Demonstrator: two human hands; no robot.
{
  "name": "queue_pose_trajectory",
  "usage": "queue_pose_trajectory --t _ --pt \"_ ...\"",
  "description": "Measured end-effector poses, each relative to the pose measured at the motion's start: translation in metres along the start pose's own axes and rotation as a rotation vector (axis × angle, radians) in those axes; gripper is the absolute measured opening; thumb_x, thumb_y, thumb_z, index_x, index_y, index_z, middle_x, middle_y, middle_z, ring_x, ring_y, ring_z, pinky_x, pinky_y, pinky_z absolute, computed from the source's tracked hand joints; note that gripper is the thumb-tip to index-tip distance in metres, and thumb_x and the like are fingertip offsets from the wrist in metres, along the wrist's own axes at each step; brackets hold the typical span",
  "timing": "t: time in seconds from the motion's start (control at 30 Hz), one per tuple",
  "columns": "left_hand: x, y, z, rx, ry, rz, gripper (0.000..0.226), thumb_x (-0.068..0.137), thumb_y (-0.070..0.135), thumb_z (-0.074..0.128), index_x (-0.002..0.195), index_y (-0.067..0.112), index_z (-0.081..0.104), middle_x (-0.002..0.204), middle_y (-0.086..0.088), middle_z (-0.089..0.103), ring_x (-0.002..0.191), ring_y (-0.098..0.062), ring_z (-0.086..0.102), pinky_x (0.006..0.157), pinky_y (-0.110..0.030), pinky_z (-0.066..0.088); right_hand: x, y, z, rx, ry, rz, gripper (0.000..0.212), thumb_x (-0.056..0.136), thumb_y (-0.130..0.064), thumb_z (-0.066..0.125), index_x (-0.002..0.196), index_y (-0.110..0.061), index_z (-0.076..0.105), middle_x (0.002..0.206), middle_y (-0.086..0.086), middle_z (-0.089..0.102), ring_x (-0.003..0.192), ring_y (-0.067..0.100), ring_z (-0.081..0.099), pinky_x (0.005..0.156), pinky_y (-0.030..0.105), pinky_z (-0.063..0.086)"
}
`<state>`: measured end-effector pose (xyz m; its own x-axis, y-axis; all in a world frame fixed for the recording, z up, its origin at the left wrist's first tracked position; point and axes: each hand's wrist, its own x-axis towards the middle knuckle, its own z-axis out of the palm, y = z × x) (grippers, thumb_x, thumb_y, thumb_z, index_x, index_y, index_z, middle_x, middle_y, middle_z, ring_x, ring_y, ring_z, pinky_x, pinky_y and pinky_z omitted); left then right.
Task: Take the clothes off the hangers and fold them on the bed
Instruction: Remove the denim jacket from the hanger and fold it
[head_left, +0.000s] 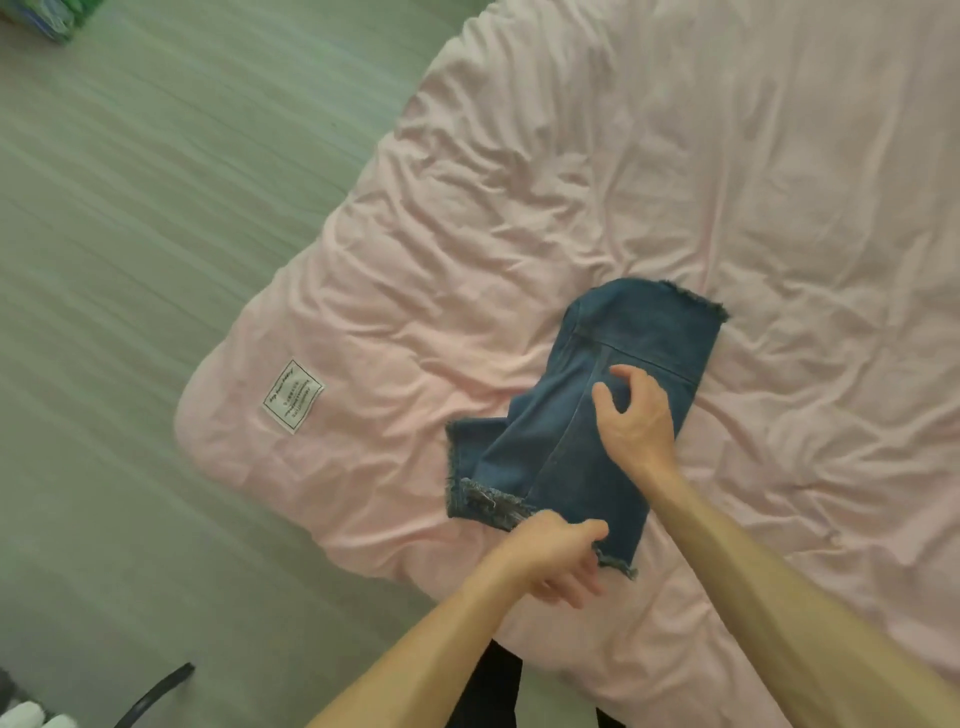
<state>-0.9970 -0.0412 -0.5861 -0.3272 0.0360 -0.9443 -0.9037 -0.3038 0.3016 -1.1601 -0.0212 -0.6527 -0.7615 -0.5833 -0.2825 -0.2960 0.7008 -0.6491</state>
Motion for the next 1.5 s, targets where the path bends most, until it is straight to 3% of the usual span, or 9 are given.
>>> queue_pose_trajectory --t 0.17,0.3,0.43,0.6,0.77,0.9,1.07,1.23,1.5 --pt "0.028 0.049 -0.009 0.403 0.74 0.595 0.038 0.097 0.044 0.046 0.129 0.026 0.056 0.135 0.001 0.058 0.125 -0.021 0.051 0.105 -0.041 0.043 -0.046 0.047 0.005 -0.36 -0.027 -0.076 0.054 0.102 -0.044 0.038 0.149 -0.02 0.045 0.161 0.012 0.029 0.149 0.03 0.025 0.119 0.047 0.027" --pt "0.082 0.028 -0.042 1.126 0.644 0.558 0.063 0.103 0.056 0.021 0.158 0.04 -0.006 0.166 0.005 -0.017 0.152 -0.02 -0.019 0.122 -0.05 -0.009 -0.077 0.07 0.016 -0.528 -0.173 0.008 0.069 0.097 -0.064 0.02 0.159 -0.037 0.008 0.168 0.003 -0.005 0.155 0.024 -0.003 0.117 0.06 0.014" --pt "0.104 -0.028 -0.076 1.164 0.624 0.322 0.069 0.094 0.073 0.007 0.147 0.049 -0.029 0.157 0.013 -0.037 0.147 -0.02 -0.031 0.121 -0.05 -0.013 -0.098 0.103 0.017 -0.572 -0.317 0.236 0.076 0.091 -0.078 0.009 0.151 -0.045 -0.025 0.16 -0.006 -0.035 0.147 0.017 -0.033 0.118 0.062 -0.007" --pt "0.095 -0.04 -0.085 1.188 0.68 0.304 0.067 0.098 0.068 0.008 0.151 0.044 -0.024 0.163 0.002 -0.027 0.149 -0.017 -0.029 0.122 -0.053 -0.007 -0.101 0.101 -0.001 -0.56 -0.369 0.331 0.077 0.094 -0.073 0.01 0.151 -0.038 -0.027 0.16 0.001 -0.034 0.146 0.02 -0.035 0.12 0.06 -0.008" --pt "0.091 -0.028 -0.068 1.221 0.857 0.734 0.065 0.099 0.054 0.033 0.159 0.034 0.019 0.168 -0.002 0.005 0.155 -0.025 0.006 0.121 -0.057 0.011 -0.104 0.079 0.006 -0.443 -0.169 0.042 0.074 0.099 -0.066 0.018 0.154 -0.037 -0.022 0.16 0.0 -0.035 0.148 0.018 -0.032 0.12 0.049 -0.015" --pt "0.104 -0.032 -0.056 1.2 0.797 0.587 0.069 0.097 0.068 0.027 0.156 0.047 -0.003 0.167 0.008 -0.013 0.154 -0.025 -0.012 0.121 -0.059 0.006 -0.114 0.089 0.018 -0.44 -0.291 0.136 0.072 0.098 -0.068 0.016 0.153 -0.04 -0.021 0.16 -0.003 -0.035 0.151 0.02 -0.023 0.124 0.047 0.0" --pt "0.083 -0.033 -0.064 0.676 0.934 0.309 0.092 0.081 0.076 0.055 0.154 0.034 0.018 0.135 -0.011 0.055 0.123 -0.032 0.05 0.098 -0.047 0.047 -0.121 0.087 0.012 0.067 -0.06 0.459 0.072 0.09 -0.058 0.059 0.148 -0.026 0.032 0.141 0.004 0.046 0.129 0.024 0.045 0.106 0.038 0.041" --pt "0.063 -0.008 -0.08 0.032 0.526 0.129 0.052 0.079 0.046 0.08 0.117 0.014 0.064 0.109 -0.003 0.073 0.092 -0.019 0.069 0.082 -0.036 0.056 -0.105 0.092 -0.006 0.263 -0.095 0.68 0.037 0.084 -0.051 0.07 0.096 -0.018 0.058 0.099 -0.002 0.064 0.092 0.019 0.061 0.072 0.031 0.044" --pt "0.039 0.033 -0.101 -0.03 0.182 -0.024 0.029 0.09 0.023 0.069 0.114 0.008 0.067 0.098 -0.006 0.078 0.091 -0.025 0.074 0.08 -0.035 0.057 -0.099 0.081 -0.031 0.308 -0.121 0.662 0.03 0.094 -0.039 0.059 0.081 -0.012 0.057 0.081 -0.003 0.062 0.076 0.017 0.057 0.062 0.03 0.043"
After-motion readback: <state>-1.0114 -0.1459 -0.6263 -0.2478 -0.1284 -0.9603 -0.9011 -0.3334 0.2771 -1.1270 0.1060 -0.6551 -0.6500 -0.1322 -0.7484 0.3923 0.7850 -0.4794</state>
